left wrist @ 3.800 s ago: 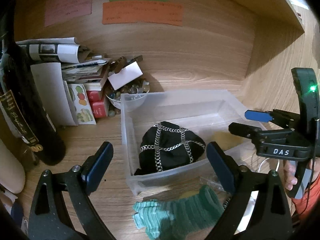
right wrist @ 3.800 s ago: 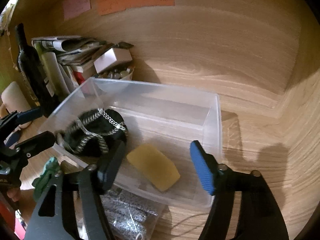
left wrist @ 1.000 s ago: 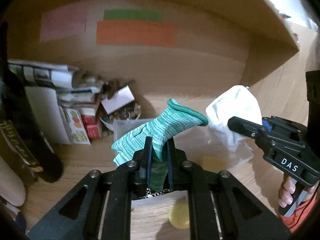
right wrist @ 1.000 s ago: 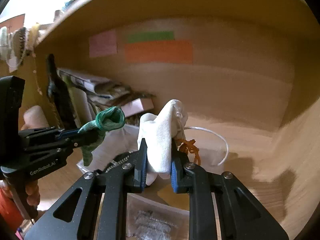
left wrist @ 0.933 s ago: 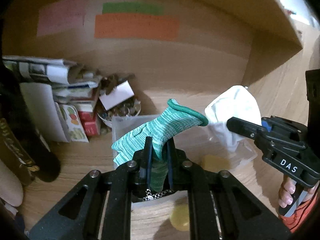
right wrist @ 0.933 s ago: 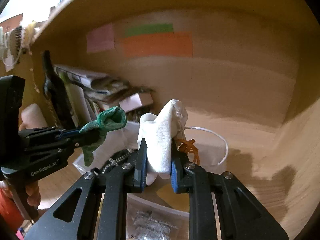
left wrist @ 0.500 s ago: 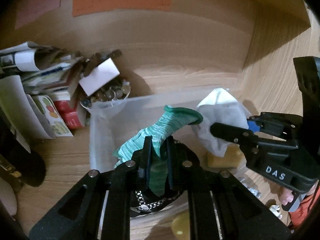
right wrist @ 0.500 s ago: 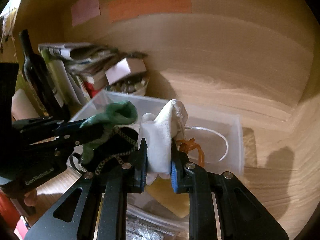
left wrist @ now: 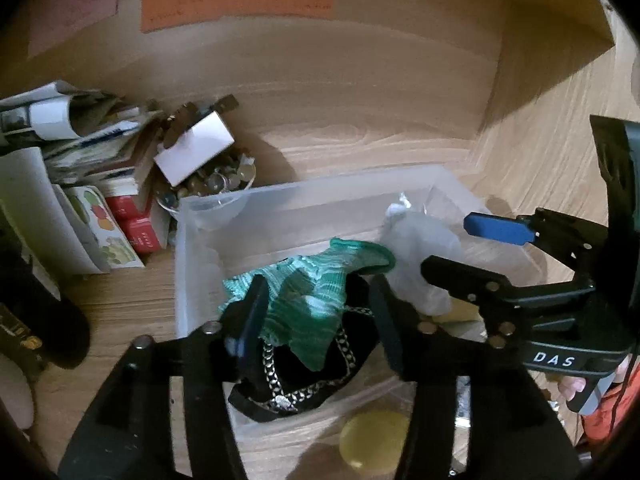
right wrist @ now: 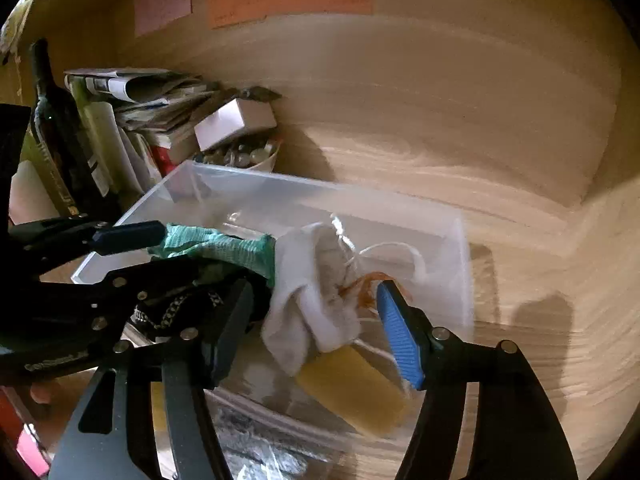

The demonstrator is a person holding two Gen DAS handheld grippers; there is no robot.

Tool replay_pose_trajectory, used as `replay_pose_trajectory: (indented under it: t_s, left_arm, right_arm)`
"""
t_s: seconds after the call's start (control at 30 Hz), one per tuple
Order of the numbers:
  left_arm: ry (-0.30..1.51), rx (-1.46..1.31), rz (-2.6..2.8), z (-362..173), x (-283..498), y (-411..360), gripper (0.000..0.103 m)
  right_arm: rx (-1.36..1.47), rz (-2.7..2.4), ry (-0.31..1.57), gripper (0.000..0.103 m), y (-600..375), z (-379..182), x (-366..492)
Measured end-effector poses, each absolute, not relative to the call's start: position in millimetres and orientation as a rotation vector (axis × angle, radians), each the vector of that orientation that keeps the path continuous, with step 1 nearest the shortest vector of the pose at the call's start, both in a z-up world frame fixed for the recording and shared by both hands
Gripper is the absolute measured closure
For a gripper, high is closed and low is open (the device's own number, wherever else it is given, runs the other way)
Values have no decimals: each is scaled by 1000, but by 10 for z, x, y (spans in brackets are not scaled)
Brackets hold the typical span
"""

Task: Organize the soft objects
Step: 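Lower sock into the box with left tool while right tool drops white cloth in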

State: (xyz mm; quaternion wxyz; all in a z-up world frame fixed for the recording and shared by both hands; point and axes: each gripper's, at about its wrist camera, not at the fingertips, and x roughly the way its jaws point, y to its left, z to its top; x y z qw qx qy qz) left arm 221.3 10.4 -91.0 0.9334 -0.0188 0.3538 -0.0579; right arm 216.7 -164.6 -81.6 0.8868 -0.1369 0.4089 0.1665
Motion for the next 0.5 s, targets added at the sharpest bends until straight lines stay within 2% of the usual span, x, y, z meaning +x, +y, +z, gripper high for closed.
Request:
replay_pose_trajectory:
  t_s: [0.1, 0.23, 0.3, 0.37, 0.43, 0.5]
  left_arm:
    - [690, -47, -107, -826, 2114, 123, 38]
    - [624, -26, -85, -666, 1913, 100, 27]
    - [584, -6, -75, -574, 1780, 81, 22]
    - [553, 2, -67, -500, 1678, 67, 12]
    - [523, 4, -56, -442, 1549, 63, 5]
    - [509, 3, -51, -421, 1461, 62, 3]
  right_arm:
    - [-281, 347, 828, 41, -1666, -726, 2105]
    - [-279, 340, 763, 25, -1685, -545, 1954]
    - [-286, 334, 729, 24, -1681, -462, 1876]
    - [-289, 340, 701, 24, -1679, -369, 1783]
    - [-285, 348, 681, 20, -1681, -300, 1695]
    - [-285, 357, 658, 17, -1679, -244, 1587]
